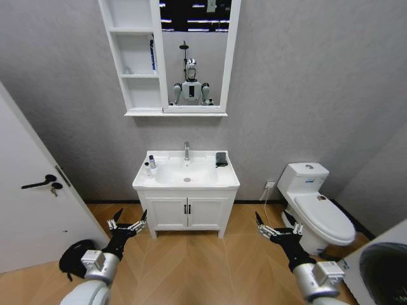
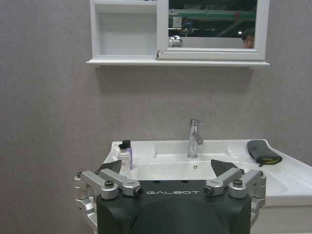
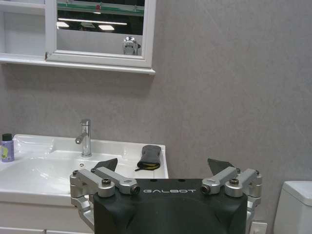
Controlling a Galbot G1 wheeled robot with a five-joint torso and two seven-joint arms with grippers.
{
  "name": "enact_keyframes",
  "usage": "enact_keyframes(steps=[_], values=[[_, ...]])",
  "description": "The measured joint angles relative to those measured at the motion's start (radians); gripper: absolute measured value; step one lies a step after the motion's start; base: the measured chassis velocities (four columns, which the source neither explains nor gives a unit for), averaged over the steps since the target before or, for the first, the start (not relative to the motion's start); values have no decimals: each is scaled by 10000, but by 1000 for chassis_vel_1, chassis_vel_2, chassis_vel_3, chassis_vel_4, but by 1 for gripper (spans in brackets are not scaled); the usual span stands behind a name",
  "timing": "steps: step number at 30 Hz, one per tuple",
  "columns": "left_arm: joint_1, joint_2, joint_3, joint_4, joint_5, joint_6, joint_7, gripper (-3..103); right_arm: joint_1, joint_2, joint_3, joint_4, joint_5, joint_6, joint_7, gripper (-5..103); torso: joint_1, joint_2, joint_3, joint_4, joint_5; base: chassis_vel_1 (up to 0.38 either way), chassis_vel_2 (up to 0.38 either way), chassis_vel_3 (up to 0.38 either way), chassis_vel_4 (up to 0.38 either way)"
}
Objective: Move facial cleanser and shampoo from washbasin to cabinet, then wipe washbasin with towel.
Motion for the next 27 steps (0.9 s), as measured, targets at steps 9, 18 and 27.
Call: enact_keyframes(steps=[9, 18, 27], values=[[4, -47, 2, 51, 37, -5, 29, 100, -3, 14, -28, -60, -8, 73, 33, 100, 7, -4, 3, 3, 6, -361, 364, 352, -366], [1, -180, 112, 162, 147, -34, 59, 100, 36, 33, -41, -276, -76, 265, 233, 100, 12, -4, 5, 5, 4, -338, 329, 328, -342], [-151, -411, 357, 554, 477, -176, -51, 100, 57, 54, -50, -392, -93, 374, 361, 100, 4, -4, 2, 0, 2, -126, 96, 61, -51]])
